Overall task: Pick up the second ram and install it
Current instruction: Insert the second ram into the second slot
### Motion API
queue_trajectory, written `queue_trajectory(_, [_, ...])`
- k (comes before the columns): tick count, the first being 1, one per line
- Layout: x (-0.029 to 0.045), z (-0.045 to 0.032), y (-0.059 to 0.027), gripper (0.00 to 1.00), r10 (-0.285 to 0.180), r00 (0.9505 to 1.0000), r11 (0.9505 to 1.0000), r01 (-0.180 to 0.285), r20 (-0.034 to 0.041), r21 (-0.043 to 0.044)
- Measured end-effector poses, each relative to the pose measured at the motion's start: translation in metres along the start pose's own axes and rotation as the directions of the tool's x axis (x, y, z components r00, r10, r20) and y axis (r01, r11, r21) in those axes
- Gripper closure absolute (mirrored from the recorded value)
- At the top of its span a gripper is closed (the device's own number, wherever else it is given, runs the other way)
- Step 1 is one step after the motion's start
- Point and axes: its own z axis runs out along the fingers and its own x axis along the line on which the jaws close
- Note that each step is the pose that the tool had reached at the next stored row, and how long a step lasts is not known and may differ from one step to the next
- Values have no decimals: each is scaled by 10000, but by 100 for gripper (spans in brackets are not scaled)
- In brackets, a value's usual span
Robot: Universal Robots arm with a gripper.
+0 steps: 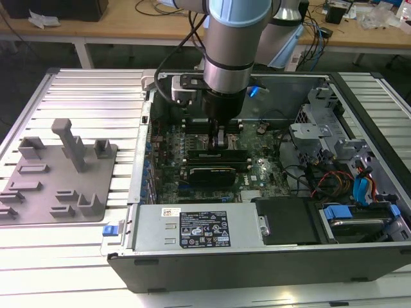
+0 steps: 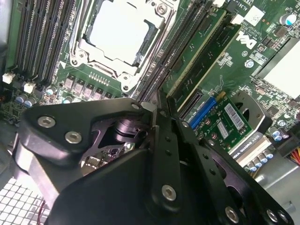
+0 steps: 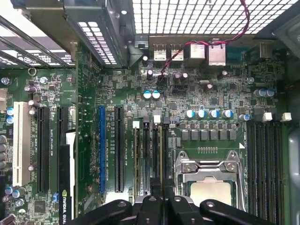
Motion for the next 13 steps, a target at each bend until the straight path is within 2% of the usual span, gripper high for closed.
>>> queue_trajectory(13, [22, 47, -3, 91, 0, 10000, 10000, 0, 1, 0])
